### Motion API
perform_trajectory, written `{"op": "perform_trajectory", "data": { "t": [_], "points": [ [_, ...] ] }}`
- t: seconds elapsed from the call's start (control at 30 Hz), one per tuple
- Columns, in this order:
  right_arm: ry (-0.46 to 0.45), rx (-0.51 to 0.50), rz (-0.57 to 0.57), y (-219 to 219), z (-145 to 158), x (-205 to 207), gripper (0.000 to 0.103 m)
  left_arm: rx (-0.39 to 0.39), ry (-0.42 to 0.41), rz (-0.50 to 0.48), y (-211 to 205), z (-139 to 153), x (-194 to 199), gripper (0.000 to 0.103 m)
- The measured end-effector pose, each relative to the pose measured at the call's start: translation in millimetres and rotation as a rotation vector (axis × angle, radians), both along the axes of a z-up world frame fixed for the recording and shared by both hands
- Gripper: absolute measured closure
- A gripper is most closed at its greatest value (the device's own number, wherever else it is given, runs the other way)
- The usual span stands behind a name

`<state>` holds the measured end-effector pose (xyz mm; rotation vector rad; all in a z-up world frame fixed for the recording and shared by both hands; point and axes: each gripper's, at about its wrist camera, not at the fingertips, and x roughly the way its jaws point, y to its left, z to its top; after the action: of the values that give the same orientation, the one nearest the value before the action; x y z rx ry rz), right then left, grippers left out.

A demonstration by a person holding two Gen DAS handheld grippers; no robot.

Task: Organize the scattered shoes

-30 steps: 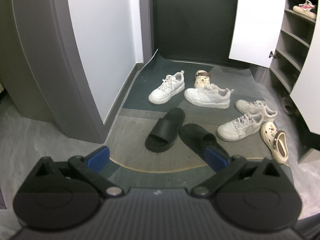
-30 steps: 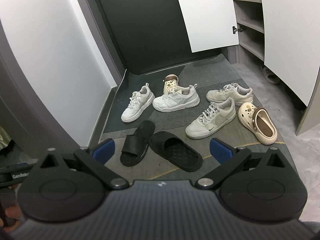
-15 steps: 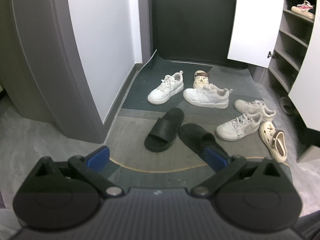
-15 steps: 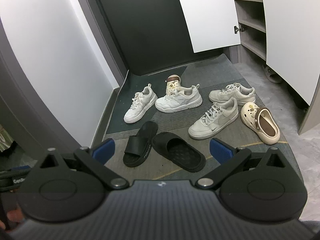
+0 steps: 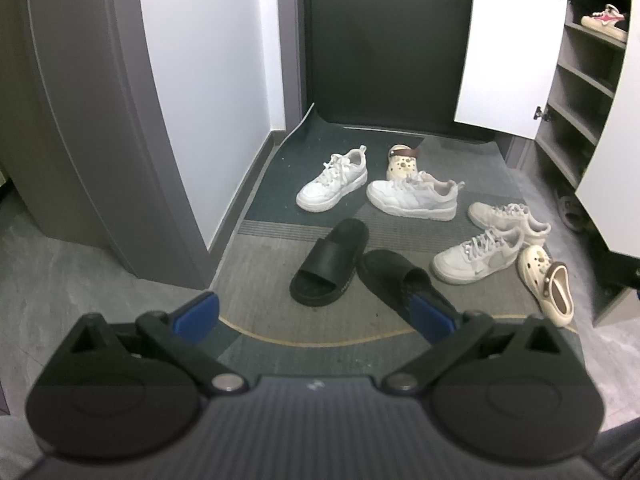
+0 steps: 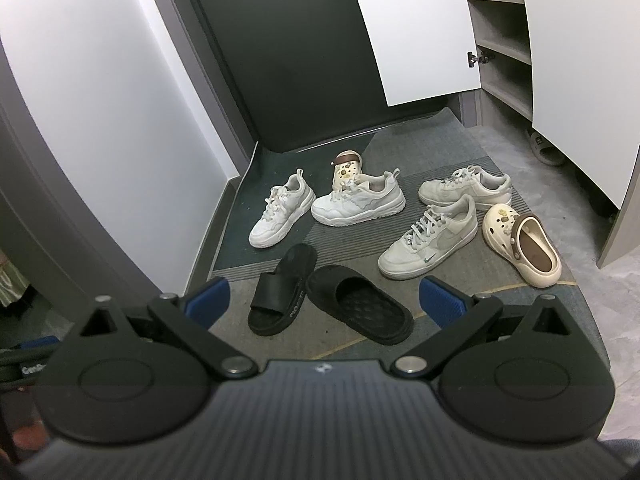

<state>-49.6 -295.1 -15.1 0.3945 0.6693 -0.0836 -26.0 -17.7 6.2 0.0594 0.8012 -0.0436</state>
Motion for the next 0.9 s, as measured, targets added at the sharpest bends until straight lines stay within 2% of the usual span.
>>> {"op": "perform_trajectory", "data": {
  "t": [0.33, 0.57, 0.83, 0.9],
  "points": [
    [-0.023, 0.002, -0.022, -5.2, 1.0, -4.9, 0.000, -0.041, 0.011, -0.023, 4.7, 6.1, -1.0, 0.000],
    [-0.035, 0.025, -0.013, -6.5, 0.1, -9.0, 0.000, -0.030, -0.010, -0.043, -0.8, 9.2, -10.0, 0.000],
    [-0.124, 0.056, -0.080, -12.3, 6.4, -25.9, 0.000, -0.075, -0.050, -0.059, -0.6, 8.0, -24.2, 0.000],
    [-0.138, 0.078, -0.091, -13.1, 8.8, -30.6, 0.000, -0.064, -0.051, -0.079, -7.0, 1.5, -20.4, 0.000]
  ]
}}
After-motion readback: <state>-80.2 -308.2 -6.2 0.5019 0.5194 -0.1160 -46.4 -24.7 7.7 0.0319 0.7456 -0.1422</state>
